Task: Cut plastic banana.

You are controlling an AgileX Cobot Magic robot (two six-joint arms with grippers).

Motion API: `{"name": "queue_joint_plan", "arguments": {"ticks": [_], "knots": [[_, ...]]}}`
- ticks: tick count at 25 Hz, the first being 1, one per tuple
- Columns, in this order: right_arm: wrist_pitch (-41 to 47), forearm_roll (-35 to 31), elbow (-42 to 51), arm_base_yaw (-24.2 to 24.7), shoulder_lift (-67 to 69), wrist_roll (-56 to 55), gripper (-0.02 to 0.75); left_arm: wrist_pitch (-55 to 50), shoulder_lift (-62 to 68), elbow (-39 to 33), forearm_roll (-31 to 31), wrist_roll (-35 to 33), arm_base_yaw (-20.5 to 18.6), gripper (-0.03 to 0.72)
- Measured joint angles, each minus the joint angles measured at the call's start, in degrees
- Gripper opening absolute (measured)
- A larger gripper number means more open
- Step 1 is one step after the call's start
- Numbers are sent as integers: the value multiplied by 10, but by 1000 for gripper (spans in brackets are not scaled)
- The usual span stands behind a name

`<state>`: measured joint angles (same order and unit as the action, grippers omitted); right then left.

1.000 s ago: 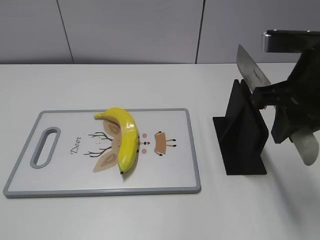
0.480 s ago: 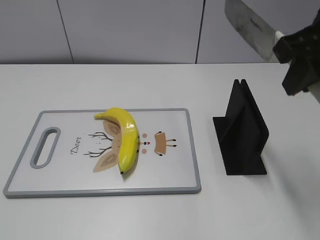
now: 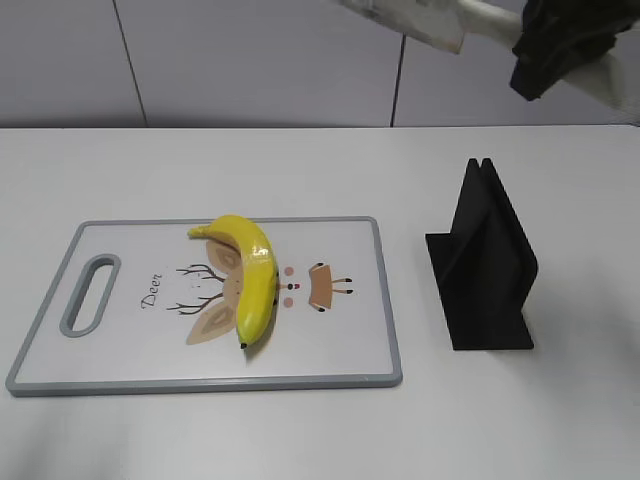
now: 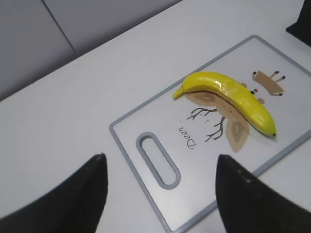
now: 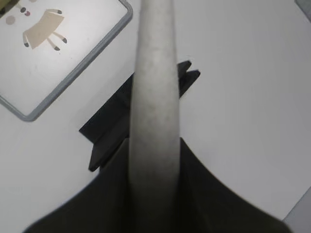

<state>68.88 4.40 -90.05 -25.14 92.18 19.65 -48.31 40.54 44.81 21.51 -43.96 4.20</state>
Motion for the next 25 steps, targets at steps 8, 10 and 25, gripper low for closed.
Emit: {"name": "queue_joint_plan", "arguments": {"ticks": [8, 10, 25], "knots": [[-50, -74, -70, 0, 98, 268, 160, 11, 207, 171, 12, -160, 35, 638], [-54, -104, -73, 0, 118, 362, 160, 9, 262, 215, 12, -190, 56, 633], [-58, -227, -73, -1, 201, 555, 160, -119, 532, 391, 11, -347, 163, 594]]}}
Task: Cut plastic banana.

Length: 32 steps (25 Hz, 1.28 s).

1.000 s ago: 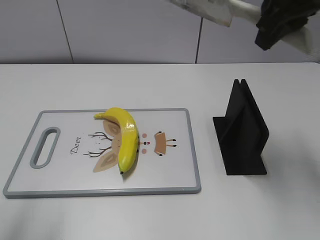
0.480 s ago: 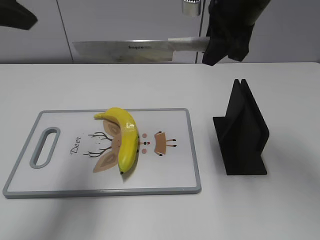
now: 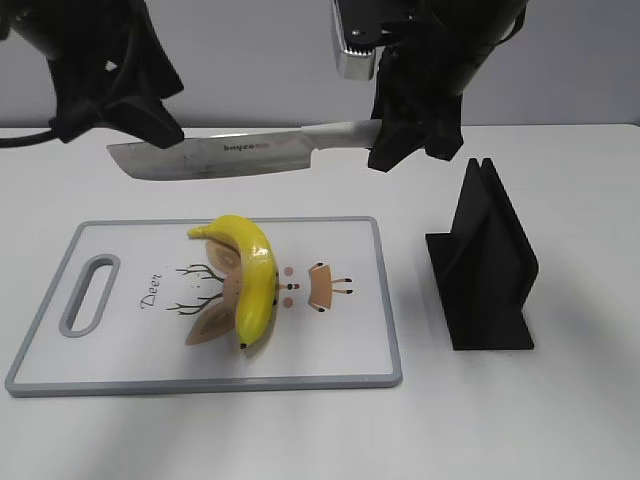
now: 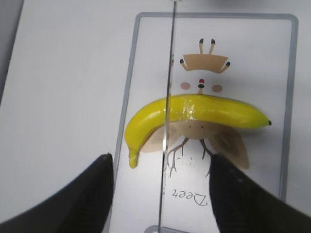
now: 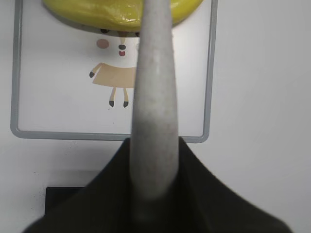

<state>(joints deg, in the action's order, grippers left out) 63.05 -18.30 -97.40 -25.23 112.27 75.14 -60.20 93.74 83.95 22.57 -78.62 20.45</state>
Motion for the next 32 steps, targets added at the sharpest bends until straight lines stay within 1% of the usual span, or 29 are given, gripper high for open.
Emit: {"name": "queue_joint_plan", "arguments": {"ticks": [8, 11, 14, 16, 19, 20, 22, 25, 28, 29, 32], "knots": [[-5, -25, 0, 0, 13, 3, 160, 5, 63, 0, -24, 0, 3, 590], [-2, -26, -1, 0, 21, 3, 160, 13, 73, 0, -24, 0, 3, 555], [-1, -26, -1, 0, 24, 3, 160, 14, 76, 1, -24, 0, 3, 479], [0, -26, -1, 0, 25, 3, 160, 14, 79, 1, -24, 0, 3, 399], [0, -28, -1, 0, 25, 3, 160, 14, 84, 1, -26, 0, 3, 241], [0, -30, -1, 0, 25, 3, 160, 14, 85, 1, -26, 0, 3, 211], [0, -32, -1, 0, 25, 3, 160, 13, 86, 1, -27, 0, 3, 171], [-1, -34, -1, 0, 25, 3, 160, 13, 86, 1, -33, 0, 3, 136], [-4, -36, -1, 0, 25, 1, 160, 13, 86, 1, -37, 0, 3, 37], [-5, -38, -1, 0, 25, 0, 160, 14, 86, 1, -38, 0, 3, 17], [-2, -40, -1, 0, 25, -25, 160, 22, 86, 1, -40, 6, 3, 1]]}}
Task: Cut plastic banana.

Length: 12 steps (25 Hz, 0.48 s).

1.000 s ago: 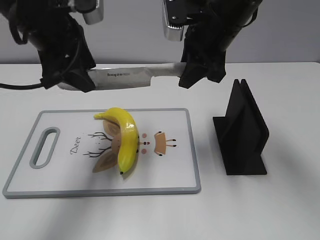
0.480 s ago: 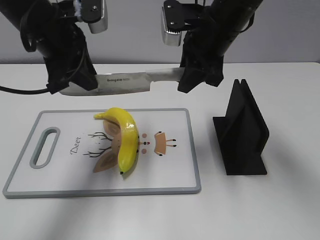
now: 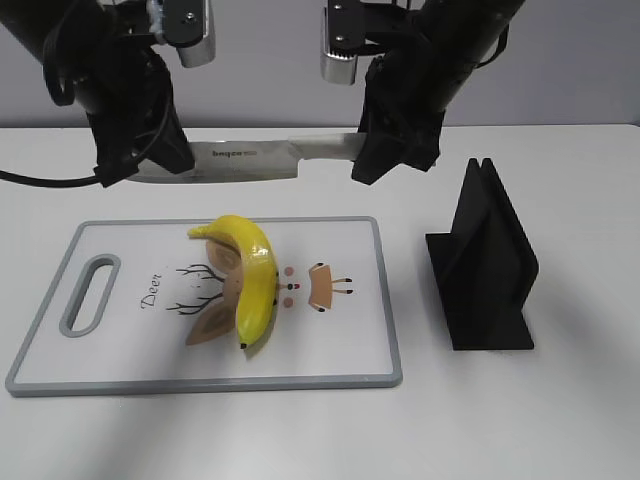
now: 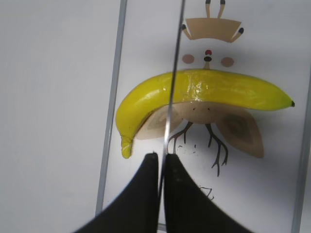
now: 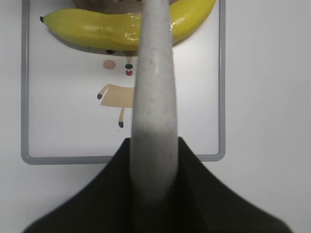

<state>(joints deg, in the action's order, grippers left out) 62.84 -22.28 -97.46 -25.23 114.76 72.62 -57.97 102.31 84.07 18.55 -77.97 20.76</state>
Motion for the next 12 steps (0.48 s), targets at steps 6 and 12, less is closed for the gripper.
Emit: {"name": "queue_joint_plan", "arguments": {"ticks": [6, 12], "knots": [[8, 12, 0, 0, 1, -12, 160, 0, 13, 0, 4, 7, 0, 1], [13, 17, 0, 0, 18, -17, 160, 12, 54, -5, 17, 11, 1, 1]]}}
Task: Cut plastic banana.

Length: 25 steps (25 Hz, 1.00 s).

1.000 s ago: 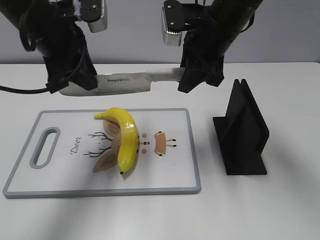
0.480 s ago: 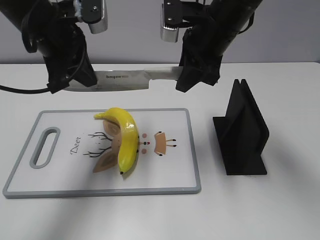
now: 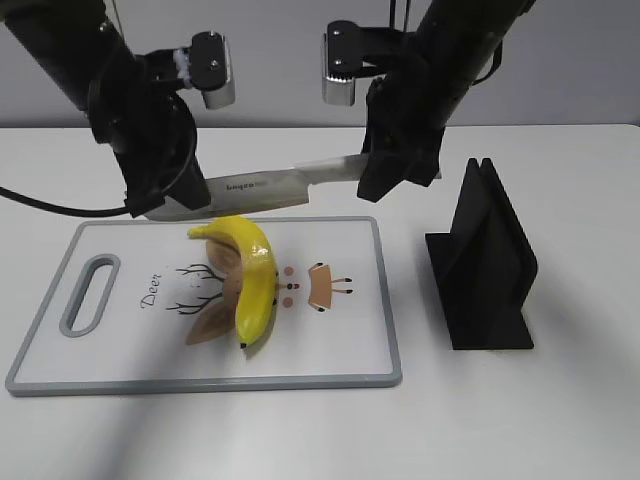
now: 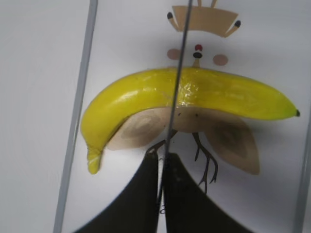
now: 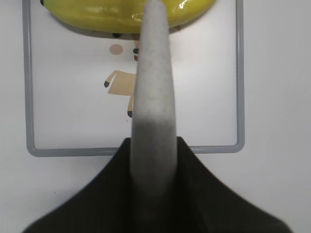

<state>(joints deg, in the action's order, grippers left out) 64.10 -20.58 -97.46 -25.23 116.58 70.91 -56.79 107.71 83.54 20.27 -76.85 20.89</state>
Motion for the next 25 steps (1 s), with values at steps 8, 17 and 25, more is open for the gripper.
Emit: {"name": "queue_joint_plan", "arguments": {"ticks": [8, 17, 25], "knots": [[-4, -6, -2, -4, 102, 7, 162, 143, 37, -128, 12, -3, 1, 4], [7, -15, -14, 0, 131, 10, 164, 166, 41, -140, 17, -9, 2, 15], [-1, -13, -7, -3, 102, 9, 164, 179, 3, -154, 8, -8, 3, 15]]}}
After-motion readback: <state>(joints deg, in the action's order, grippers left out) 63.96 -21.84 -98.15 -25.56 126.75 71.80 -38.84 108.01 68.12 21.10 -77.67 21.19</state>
